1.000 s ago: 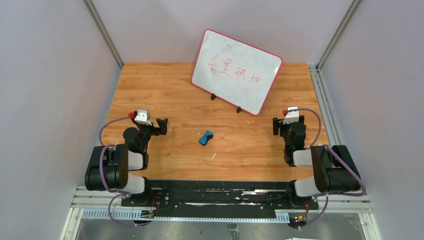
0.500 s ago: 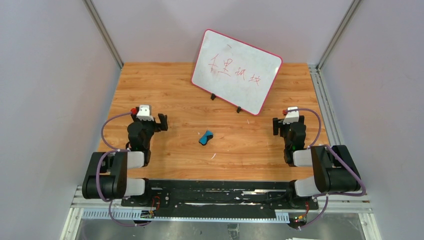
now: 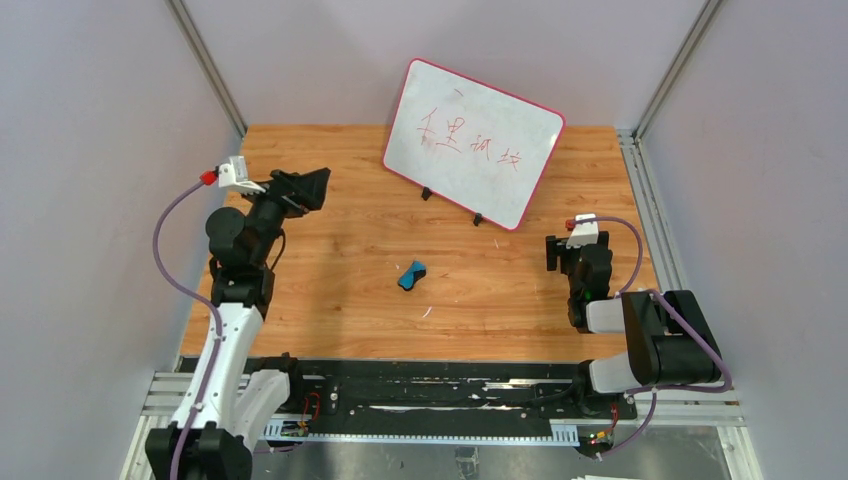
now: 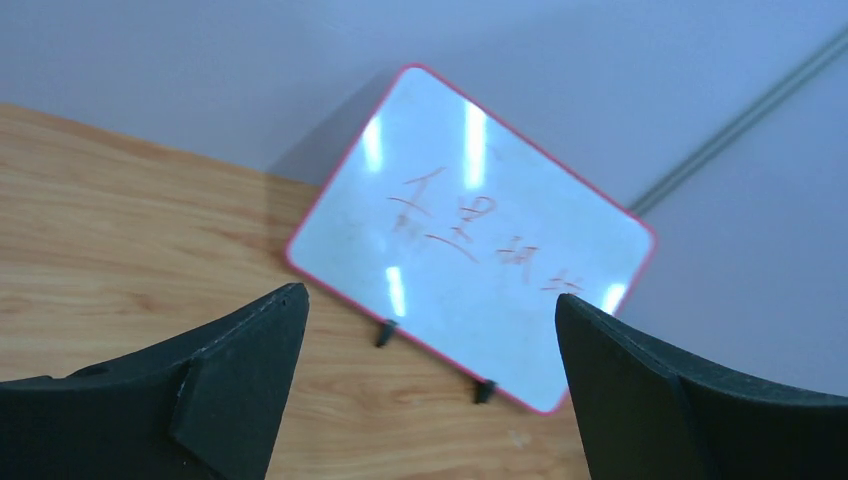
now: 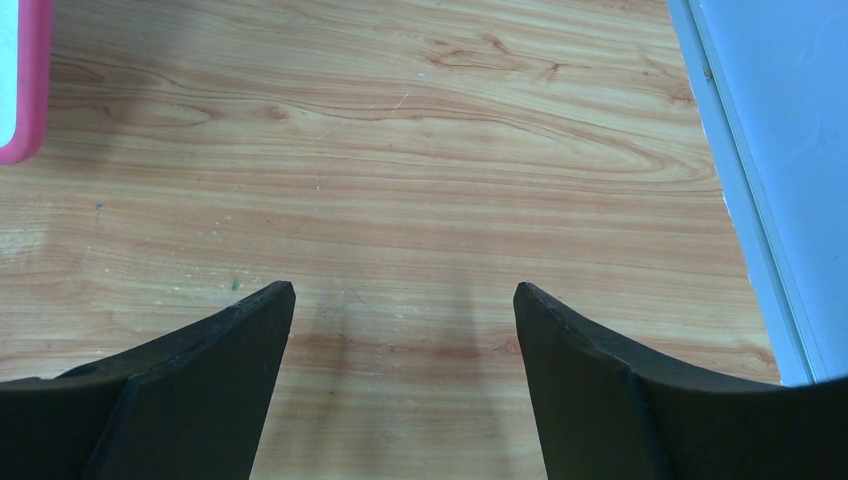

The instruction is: Erase the whiteboard

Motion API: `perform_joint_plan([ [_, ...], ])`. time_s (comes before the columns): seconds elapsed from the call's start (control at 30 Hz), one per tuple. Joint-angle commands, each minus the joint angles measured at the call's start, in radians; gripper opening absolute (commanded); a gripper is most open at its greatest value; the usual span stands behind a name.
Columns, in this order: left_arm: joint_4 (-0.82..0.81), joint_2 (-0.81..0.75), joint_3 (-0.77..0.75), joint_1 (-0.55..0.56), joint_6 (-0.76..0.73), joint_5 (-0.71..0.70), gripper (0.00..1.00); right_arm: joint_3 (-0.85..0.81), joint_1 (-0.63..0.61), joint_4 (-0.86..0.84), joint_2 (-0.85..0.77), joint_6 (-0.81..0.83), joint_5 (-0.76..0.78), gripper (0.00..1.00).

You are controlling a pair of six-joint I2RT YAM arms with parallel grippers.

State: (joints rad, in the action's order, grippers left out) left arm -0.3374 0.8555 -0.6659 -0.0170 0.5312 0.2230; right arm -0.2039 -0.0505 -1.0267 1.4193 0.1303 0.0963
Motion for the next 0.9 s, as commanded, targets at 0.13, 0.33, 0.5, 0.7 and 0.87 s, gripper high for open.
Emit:
perform_joint_plan([
  [0.13, -0.508, -0.128, 0.156, 0.001, 0.581, 0.325, 0.98, -0.019, 0.012, -0.018, -0.002, -0.011, 0.009, 0.82],
  [0.33, -0.805, 0.021, 0.113, 0.018, 0.710, 0.521, 0.98, -0.018, 0.012, -0.018, -0.002, -0.012, 0.008, 0.82],
  [0.5, -0.736, 0.115, 0.030, 0.047, 0.695, 0.619, 0.98, -0.018, 0.012, -0.018, -0.002, -0.012, 0.007, 0.82],
  [0.7, -0.777, 0.224, -0.019, 0.098, 0.726, 0.639, 0.23, -0.018, 0.012, -0.018, -0.002, -0.013, 0.007, 0.82],
  [0.87, -0.006, 0.268, -0.253, 0.196, 0.214, 0.589, 0.00, -0.018, 0.011, -0.018, -0.002, -0.012, 0.007, 0.81],
])
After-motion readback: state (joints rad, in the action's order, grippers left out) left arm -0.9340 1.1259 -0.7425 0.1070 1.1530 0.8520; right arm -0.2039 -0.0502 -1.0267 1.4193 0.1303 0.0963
